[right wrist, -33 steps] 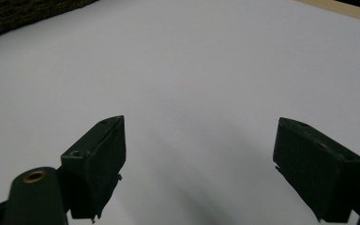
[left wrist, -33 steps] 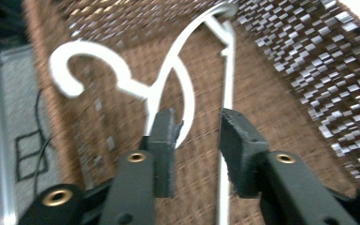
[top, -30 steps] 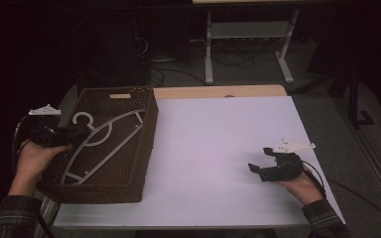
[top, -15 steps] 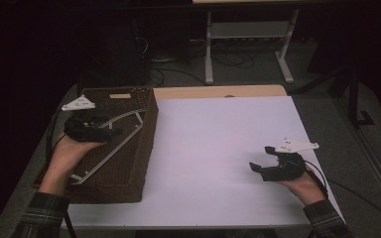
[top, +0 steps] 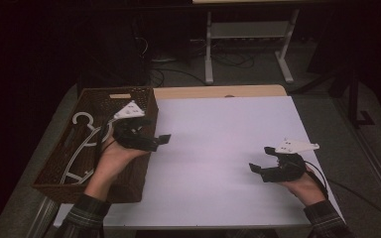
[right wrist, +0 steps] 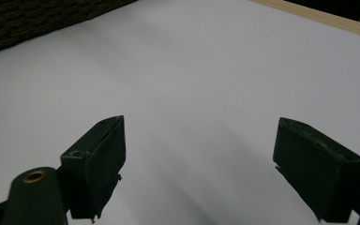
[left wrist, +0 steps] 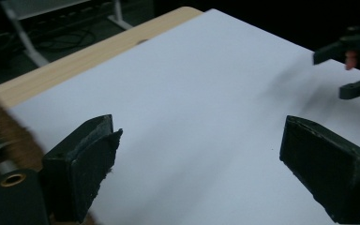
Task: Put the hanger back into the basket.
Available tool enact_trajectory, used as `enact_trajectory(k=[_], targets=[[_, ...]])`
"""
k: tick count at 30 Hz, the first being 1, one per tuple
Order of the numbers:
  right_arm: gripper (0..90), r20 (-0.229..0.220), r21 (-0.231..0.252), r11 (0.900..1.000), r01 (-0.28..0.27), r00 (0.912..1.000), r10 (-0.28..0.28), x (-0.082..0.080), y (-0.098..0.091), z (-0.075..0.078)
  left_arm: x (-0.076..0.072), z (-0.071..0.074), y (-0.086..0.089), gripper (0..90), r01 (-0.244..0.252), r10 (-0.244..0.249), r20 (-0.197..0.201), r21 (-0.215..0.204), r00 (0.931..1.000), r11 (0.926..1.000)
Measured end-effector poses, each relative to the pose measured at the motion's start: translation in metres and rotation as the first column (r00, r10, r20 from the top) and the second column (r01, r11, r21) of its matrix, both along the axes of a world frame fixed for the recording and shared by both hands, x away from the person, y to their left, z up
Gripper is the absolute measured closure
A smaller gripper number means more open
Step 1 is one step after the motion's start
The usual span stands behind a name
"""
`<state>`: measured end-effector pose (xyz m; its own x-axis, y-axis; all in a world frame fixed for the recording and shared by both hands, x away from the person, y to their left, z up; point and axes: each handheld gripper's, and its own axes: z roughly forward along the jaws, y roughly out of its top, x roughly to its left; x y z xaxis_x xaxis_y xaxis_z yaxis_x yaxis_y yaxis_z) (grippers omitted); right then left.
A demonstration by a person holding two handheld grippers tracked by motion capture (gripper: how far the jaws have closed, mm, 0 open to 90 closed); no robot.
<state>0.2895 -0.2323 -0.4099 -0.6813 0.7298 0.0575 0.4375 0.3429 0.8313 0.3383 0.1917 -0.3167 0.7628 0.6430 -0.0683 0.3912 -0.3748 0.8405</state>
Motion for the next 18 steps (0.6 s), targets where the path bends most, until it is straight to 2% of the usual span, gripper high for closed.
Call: enact_trajectory(k=[5, 8, 14, 18], targets=[[16.3, -0.001, -0.001, 1.0000, 0.000, 1.0000, 0.000, 0.000, 0.000, 0.000, -0.003, -0.012, -0.034, 7.5, 0.050, -0.050, -0.008, -0.002, 0.9987, 0.9988], [16.3, 0.000, 0.000, 1.0000, 0.000, 1.0000, 0.000, -0.001, 0.000, 0.000, -0.007, -0.021, -0.054, 7.4, 0.091, -0.091, -0.020, 0.006, 0.9957, 0.9958], [16.2, -0.003, -0.001, 1.0000, -0.003, 1.0000, 0.003, -0.002, -0.002, -0.001, -0.013, -0.046, -0.075, 7.4, 0.124, -0.123, -0.045, 0.020, 0.9914, 0.9921], [16.2, -0.005, -0.005, 1.0000, -0.007, 1.0000, 0.007, -0.003, -0.001, -0.002, -0.018, -0.066, -0.080, 7.5, 0.127, -0.126, -0.051, 0.007, 0.9907, 0.9919]])
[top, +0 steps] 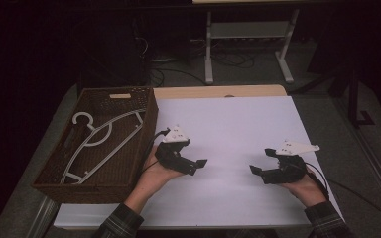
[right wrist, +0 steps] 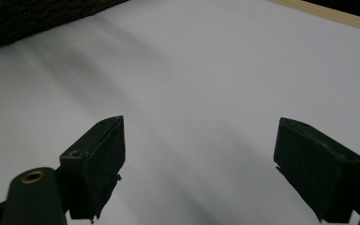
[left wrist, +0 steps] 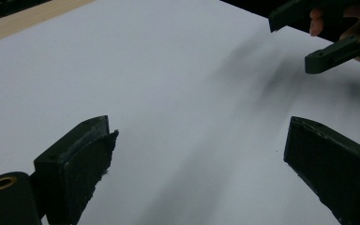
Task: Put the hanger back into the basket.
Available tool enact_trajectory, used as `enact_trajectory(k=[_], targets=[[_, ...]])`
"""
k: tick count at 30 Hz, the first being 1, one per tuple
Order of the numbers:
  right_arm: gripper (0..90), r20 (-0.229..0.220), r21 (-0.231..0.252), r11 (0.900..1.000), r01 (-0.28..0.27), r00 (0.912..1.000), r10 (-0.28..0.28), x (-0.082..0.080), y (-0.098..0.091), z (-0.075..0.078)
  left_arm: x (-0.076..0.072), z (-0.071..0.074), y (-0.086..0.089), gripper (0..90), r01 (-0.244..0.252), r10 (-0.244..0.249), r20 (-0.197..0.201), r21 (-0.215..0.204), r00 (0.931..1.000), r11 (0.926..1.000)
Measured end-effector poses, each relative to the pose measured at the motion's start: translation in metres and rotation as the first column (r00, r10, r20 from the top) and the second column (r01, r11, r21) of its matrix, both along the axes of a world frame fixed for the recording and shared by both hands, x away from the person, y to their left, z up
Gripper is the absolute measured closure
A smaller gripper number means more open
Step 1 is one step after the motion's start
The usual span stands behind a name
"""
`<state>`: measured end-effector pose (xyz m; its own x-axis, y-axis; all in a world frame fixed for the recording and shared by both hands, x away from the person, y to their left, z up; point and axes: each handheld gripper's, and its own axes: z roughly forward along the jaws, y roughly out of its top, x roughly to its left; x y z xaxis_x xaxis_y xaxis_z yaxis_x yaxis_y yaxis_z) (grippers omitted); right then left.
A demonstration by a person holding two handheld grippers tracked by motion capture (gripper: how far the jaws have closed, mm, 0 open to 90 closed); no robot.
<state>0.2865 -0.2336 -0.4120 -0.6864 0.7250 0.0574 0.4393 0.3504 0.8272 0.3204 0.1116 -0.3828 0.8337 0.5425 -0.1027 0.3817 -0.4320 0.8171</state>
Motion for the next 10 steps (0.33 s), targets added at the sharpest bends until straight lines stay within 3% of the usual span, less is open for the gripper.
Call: enact_trajectory(k=[2, 10], targets=[[16.0, -0.001, -0.003, 1.0000, -0.004, 1.0000, 0.004, 0.000, 0.000, -0.001, -0.001, -0.008, -0.001, 7.5, 0.006, -0.005, -0.006, 0.017, 1.0000, 0.9998], [14.9, -0.009, -0.013, 0.9999, -0.004, 0.9999, 0.004, -0.002, 0.002, -0.003, -0.006, -0.019, 0.005, 7.4, 0.012, -0.012, 0.010, 0.014, 0.9999, 0.9998]])
